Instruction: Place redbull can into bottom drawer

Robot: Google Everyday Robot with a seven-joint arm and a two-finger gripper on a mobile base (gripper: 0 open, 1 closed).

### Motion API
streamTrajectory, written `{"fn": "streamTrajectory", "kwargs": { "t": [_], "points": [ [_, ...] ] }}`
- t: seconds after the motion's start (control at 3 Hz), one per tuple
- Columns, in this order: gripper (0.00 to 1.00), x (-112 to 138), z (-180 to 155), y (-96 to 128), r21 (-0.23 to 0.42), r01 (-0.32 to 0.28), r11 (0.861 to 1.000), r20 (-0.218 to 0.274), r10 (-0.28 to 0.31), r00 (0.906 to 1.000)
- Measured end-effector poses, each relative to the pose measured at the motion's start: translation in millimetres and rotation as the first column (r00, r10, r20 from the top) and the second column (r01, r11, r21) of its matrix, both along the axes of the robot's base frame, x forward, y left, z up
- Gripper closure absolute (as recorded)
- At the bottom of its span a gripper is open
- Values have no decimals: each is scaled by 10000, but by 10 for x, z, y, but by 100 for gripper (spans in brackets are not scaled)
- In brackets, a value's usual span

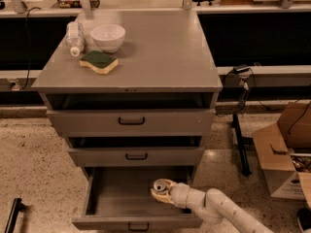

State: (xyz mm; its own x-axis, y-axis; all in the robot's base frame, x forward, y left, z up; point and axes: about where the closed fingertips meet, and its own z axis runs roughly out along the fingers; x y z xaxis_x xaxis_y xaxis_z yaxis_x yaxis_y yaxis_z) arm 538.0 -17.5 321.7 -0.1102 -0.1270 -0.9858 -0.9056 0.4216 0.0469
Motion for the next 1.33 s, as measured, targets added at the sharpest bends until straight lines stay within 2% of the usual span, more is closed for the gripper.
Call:
{"fn": "streamTrajectory", "kwargs": {
  "t": [0.33, 0.67, 1.0, 1.33],
  "points": [
    [100, 122, -142, 86, -67, -92, 9999, 418, 95, 9991],
    [100, 202, -309, 116, -302, -228, 9993, 346, 238, 9991],
    [100, 237, -577, 111, -78, -411, 9991, -190, 409, 9990],
    [100, 305, -778, 89, 154, -626, 9979, -400, 632, 9972]
  ]
}}
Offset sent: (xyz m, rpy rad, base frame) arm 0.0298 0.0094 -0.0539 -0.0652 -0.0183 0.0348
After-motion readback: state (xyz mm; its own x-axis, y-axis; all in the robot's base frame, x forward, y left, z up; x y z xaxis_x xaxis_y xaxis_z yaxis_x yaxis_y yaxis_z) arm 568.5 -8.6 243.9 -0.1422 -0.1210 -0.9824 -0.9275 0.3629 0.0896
